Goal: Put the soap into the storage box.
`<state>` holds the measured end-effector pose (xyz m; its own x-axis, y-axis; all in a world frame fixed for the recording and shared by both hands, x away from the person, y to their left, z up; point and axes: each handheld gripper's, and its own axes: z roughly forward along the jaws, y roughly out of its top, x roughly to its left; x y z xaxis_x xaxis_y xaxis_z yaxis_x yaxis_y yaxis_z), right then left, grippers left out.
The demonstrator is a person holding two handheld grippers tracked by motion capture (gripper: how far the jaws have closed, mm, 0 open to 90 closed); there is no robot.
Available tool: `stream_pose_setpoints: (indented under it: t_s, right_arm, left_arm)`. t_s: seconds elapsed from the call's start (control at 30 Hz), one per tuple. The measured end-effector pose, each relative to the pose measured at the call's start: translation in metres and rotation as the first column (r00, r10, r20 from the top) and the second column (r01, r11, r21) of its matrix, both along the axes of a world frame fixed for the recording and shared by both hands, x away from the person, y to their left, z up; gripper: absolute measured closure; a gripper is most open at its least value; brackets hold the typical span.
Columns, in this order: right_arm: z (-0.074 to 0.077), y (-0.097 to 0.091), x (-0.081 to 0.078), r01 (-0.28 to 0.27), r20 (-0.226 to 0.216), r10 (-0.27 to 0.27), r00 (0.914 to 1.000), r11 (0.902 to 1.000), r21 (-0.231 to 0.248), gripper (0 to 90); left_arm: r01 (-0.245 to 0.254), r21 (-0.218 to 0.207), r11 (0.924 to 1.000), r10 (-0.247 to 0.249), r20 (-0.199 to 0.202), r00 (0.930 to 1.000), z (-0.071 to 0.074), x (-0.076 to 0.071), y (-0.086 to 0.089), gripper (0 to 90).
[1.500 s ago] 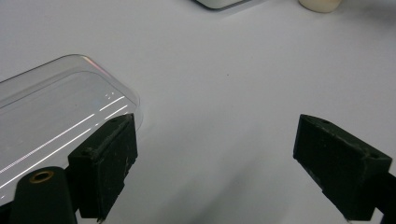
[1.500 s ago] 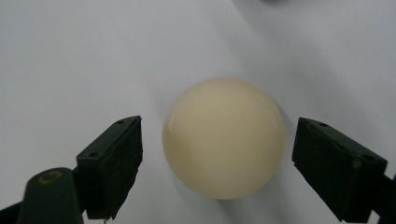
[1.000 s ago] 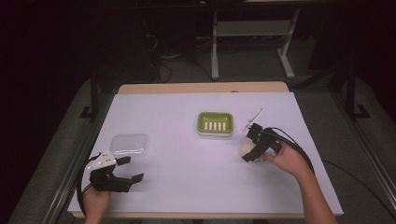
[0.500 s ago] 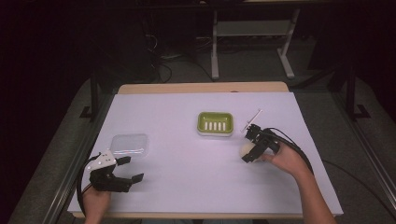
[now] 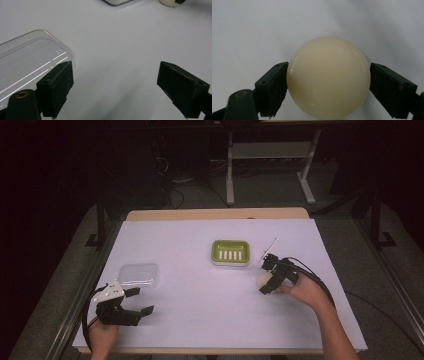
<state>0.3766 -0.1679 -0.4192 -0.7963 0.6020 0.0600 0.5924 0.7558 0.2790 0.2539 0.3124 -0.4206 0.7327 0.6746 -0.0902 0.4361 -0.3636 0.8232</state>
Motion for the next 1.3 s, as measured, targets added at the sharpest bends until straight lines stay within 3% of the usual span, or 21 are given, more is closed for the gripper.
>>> stream_pose_setpoints:
  t_s: [1.3]
  right_arm:
    - [-0.0029, 0.0066, -0.0021, -0.03, -0.003, 0.03, 0.9996, 0.9989, -0.035, 21.8]
  left_arm:
    - [-0.003, -0.006, 1.0, 0.003, 0.003, 1.0, -0.0001, 0.0, 0.0008, 13.0]
